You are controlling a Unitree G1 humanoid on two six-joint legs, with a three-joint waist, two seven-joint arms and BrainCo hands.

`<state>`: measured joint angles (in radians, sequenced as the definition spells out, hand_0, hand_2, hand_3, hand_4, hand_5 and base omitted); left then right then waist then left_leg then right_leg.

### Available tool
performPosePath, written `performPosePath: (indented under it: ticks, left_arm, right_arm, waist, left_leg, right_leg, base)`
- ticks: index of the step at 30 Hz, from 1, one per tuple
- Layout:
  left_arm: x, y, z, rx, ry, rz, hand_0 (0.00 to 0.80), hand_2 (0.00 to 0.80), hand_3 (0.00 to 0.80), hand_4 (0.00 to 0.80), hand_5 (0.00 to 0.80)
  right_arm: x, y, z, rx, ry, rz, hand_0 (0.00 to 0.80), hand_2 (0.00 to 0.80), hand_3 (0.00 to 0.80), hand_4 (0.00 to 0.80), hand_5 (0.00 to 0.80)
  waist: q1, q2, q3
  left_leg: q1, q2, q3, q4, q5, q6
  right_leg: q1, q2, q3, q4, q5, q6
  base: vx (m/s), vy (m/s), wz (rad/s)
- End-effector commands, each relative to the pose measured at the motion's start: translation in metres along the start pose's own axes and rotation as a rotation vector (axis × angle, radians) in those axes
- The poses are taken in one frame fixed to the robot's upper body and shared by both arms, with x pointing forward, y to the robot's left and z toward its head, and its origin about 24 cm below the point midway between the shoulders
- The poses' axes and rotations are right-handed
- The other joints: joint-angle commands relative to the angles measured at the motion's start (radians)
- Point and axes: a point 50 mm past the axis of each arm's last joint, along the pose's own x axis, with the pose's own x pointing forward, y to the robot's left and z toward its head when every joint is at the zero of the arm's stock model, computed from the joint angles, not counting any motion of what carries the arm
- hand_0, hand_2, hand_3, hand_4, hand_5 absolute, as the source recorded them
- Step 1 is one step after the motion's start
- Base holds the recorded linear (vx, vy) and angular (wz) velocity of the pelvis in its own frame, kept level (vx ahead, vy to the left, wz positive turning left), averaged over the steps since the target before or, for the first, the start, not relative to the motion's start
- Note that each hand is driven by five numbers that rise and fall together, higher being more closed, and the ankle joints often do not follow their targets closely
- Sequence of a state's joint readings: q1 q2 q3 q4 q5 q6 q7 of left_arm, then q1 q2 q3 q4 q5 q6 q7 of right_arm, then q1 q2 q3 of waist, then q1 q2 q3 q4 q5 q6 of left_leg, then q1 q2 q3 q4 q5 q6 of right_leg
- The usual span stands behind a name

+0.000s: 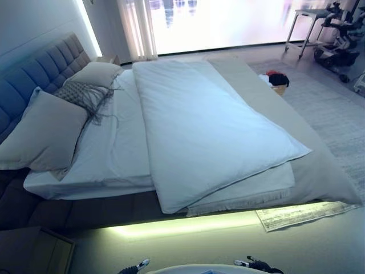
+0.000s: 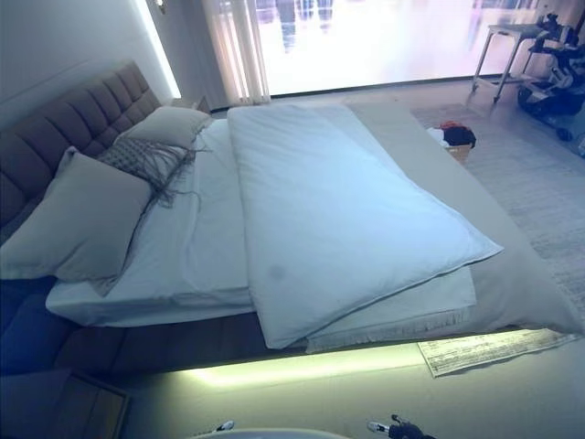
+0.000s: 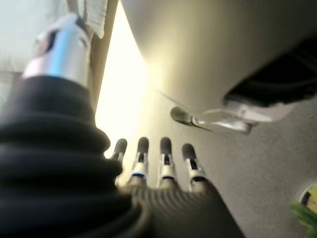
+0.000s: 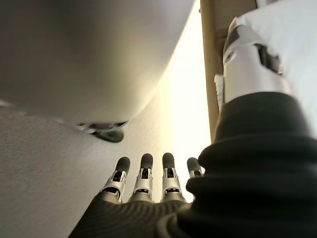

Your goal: Make the bed neatly

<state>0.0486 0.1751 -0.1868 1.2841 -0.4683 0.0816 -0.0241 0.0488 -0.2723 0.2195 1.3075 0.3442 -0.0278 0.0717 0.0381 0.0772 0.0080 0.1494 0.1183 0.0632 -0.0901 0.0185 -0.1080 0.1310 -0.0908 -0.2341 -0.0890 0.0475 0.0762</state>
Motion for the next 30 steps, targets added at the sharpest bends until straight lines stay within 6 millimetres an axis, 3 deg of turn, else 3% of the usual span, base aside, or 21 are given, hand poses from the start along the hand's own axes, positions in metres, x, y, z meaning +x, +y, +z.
performPosePath:
  ticks: [1, 7, 12, 18, 22, 27, 30]
  left_arm:
    - [0.001, 0.005, 0.020, -0.003, -0.018, 0.046, 0.000, 0.000, 0.000, 0.000, 0.000]
    - [0.001, -0.009, 0.014, 0.098, 0.010, -0.086, 0.000, 0.000, 0.000, 0.000, 0.000]
    - [0.002, -0.017, 0.009, 0.135, 0.028, -0.093, 0.000, 0.000, 0.000, 0.000, 0.000]
    - [0.001, -0.007, 0.002, 0.062, 0.062, -0.012, 0.000, 0.000, 0.000, 0.000, 0.000]
    - [0.001, 0.001, 0.006, 0.043, 0.051, 0.036, 0.000, 0.000, 0.000, 0.000, 0.000]
    - [0.001, 0.003, 0.016, -0.061, 0.017, 0.069, 0.000, 0.000, 0.000, 0.000, 0.000]
    - [0.001, 0.000, 0.019, -0.046, -0.004, 0.047, 0.000, 0.000, 0.000, 0.000, 0.000]
  right_arm:
    - [0.003, 0.002, 0.008, 0.129, 0.034, -0.096, 0.000, 0.000, 0.000, 0.000, 0.000]
    - [0.004, 0.018, 0.008, 0.030, 0.049, 0.031, 0.000, 0.000, 0.000, 0.000, 0.000]
    - [0.005, 0.024, 0.013, -0.046, 0.052, 0.066, 0.000, 0.000, 0.000, 0.000, 0.000]
    - [0.006, 0.033, 0.018, -0.147, 0.058, 0.057, 0.000, 0.000, 0.000, 0.000, 0.000]
    - [0.007, 0.041, 0.036, -0.191, -0.002, 0.083, 0.000, 0.000, 0.000, 0.000, 0.000]
    - [0.007, 0.042, 0.046, -0.171, -0.025, 0.059, 0.000, 0.000, 0.000, 0.000, 0.000]
    - [0.007, 0.034, 0.038, -0.143, -0.002, 0.019, 0.000, 0.000, 0.000, 0.000, 0.000]
  waist:
    - [-0.032, -0.057, 0.020]
    - [-0.033, -0.051, 0.011]
    - [-0.034, -0.058, 0.005]
    - [-0.029, -0.077, 0.004]
    - [-0.022, -0.083, 0.018]
    - [-0.013, -0.096, 0.054]
    - [-0.016, -0.119, 0.090]
  left_leg:
    - [0.017, -0.062, 0.059, 0.005, -0.057, 0.066]
    - [0.025, -0.063, 0.065, 0.006, -0.060, 0.064]
    - [0.032, -0.058, 0.074, 0.003, -0.062, 0.067]
    - [0.037, -0.039, 0.082, 0.003, -0.051, 0.062]
    - [0.027, -0.020, 0.083, 0.008, -0.032, 0.051]
    - [-0.026, 0.004, 0.062, 0.093, -0.022, 0.029]
    - [-0.135, 0.008, 0.107, 0.304, 0.000, 0.021]
  right_leg:
    - [0.034, -0.015, 0.035, 0.002, -0.037, 0.009]
    - [0.035, -0.013, 0.038, 0.002, -0.040, 0.008]
    - [0.037, -0.007, 0.039, 0.002, -0.038, 0.007]
    - [0.039, 0.013, 0.050, 0.002, -0.039, -0.005]
    - [0.032, 0.031, 0.050, 0.002, -0.042, -0.021]
    - [0.018, 0.048, 0.041, 0.015, -0.047, -0.045]
    - [0.018, 0.034, 0.014, 0.022, -0.035, -0.062]
  base:
    - [0.010, 0.024, -0.15]
    - [0.019, 0.030, -0.12]
    - [0.027, -0.032, -0.05]
    - [0.049, -0.117, -0.02]
    - [0.003, -0.152, -0.02]
    - [-0.020, -0.168, -0.02]
    - [-0.010, -0.111, 0.04]
